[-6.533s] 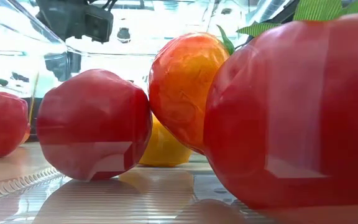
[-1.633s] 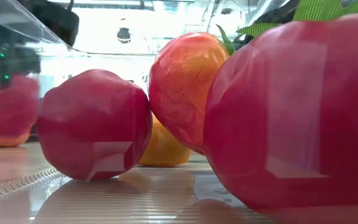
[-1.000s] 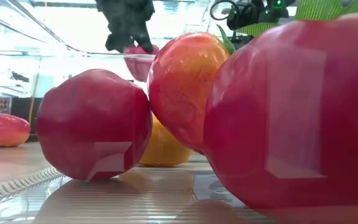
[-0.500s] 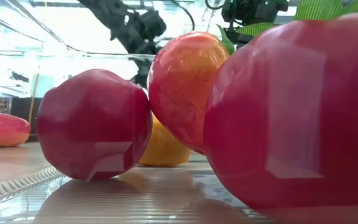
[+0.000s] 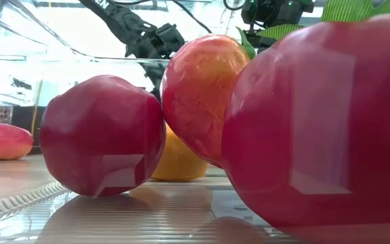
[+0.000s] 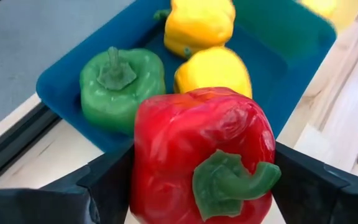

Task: Sort produce into baskets
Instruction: Put the red bell pepper into the blue bin, then put the tomato into the transparent bin

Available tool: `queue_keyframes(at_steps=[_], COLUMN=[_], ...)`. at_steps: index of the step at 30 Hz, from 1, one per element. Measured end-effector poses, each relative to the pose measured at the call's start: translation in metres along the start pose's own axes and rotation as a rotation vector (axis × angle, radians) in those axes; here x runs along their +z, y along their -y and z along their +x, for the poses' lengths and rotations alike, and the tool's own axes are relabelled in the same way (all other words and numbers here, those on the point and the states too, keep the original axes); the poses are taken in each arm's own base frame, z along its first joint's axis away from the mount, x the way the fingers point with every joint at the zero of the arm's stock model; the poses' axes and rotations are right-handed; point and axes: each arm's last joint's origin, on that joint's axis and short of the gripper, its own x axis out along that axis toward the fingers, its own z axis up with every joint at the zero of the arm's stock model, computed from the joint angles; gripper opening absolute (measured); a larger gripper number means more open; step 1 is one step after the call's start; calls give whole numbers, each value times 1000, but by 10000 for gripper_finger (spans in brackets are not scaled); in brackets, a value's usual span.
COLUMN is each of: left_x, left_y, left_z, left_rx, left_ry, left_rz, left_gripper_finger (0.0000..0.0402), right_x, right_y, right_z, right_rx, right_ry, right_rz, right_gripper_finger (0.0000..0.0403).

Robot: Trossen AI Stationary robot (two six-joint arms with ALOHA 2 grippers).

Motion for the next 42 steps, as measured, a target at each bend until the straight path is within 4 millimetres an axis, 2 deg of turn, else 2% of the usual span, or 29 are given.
queue_keyframes(at_steps=[14, 25, 31, 35, 42], left_x=[-2, -2, -2, 7, 22], left_y=[1, 7, 8, 6, 8], left_z=[0, -1, -2, -13, -52], left_rx=[-3, -40, -18, 4, 7], left_ry=[-16, -15, -21, -88, -311], left_rz=[30, 128, 148, 217, 349], left_gripper_finger=[312, 370, 381, 381, 381], right_x=[0, 0, 0, 0, 0], right_y=[0, 0, 0, 0, 0], right_z=[0, 0, 0, 0, 0], right_rx=[-1, 0, 0, 0, 0], right_ry=[-1, -2, -2, -2, -2], right_rz=[1, 3, 3, 2, 1], right_gripper_finger=[343, 343, 343, 343, 343])
